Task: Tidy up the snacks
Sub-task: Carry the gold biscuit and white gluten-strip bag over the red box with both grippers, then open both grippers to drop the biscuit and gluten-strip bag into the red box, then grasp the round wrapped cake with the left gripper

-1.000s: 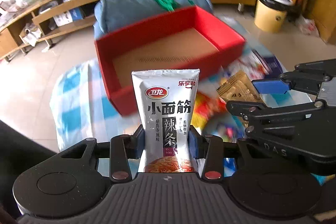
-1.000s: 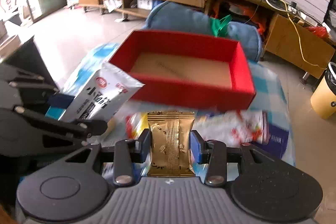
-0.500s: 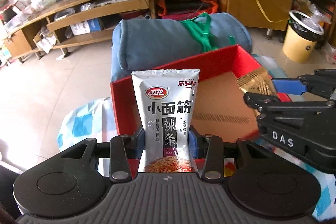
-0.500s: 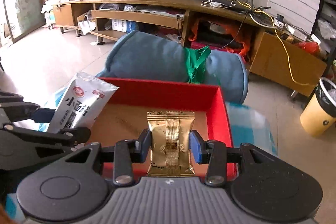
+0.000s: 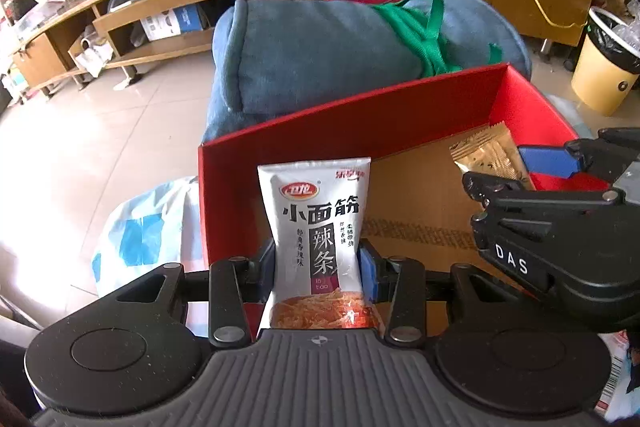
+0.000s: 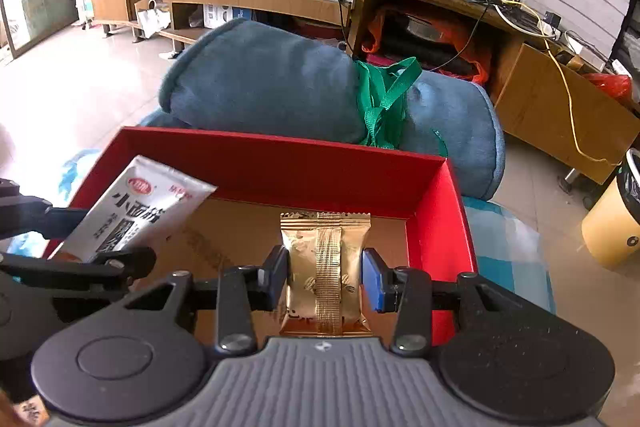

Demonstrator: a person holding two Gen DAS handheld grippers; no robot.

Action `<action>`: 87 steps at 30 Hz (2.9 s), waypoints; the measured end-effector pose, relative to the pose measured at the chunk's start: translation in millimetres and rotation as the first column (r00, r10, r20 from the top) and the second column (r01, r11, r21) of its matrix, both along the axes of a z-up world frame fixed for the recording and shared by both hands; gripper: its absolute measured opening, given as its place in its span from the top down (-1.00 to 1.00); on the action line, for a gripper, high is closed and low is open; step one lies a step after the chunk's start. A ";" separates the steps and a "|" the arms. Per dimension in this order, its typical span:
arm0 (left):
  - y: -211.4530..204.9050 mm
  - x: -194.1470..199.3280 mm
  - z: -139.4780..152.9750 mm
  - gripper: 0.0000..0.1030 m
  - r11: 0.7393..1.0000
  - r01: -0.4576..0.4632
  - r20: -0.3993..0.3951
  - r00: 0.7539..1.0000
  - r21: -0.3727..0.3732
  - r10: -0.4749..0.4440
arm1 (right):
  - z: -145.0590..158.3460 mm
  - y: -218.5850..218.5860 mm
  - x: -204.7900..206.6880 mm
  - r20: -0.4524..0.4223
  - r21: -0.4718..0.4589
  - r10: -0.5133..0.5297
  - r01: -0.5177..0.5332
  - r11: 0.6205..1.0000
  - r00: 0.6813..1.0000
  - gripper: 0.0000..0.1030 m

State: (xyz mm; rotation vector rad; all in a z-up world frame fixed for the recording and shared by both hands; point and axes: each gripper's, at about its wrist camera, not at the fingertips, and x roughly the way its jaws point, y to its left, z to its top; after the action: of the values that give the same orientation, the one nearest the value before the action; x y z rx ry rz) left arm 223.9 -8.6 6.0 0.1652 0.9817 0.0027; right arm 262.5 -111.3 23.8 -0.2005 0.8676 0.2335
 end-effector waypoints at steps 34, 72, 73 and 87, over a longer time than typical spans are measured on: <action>7.7 -10.0 15.9 -0.55 1.000 -0.029 0.034 0.999 0.003 0.029 | 18.4 -19.0 -0.7 0.047 0.080 -0.066 0.062 0.995 0.997 -0.05; 37.2 -100.7 -39.2 -0.49 0.996 -0.059 -0.227 0.973 -0.069 0.041 | 27.6 -31.8 -99.6 -0.054 0.055 0.037 -0.034 0.998 0.998 -0.12; 38.6 -100.7 -40.7 -0.41 0.994 -0.062 -0.245 0.969 -0.091 0.038 | 27.9 -36.2 -98.8 -0.057 0.057 0.030 -0.027 0.998 0.998 -0.12; 43.0 -107.6 -23.6 -0.28 0.985 -0.063 -0.229 0.973 -0.162 0.024 | 22.9 -89.9 -101.8 -0.172 0.118 -0.159 0.180 0.976 0.972 -0.12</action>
State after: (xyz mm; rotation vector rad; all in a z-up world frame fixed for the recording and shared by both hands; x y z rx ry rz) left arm 116.3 34.4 -17.6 -0.0124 1.2081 -0.0599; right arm 160.8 -201.2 46.7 0.0185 1.0214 0.1478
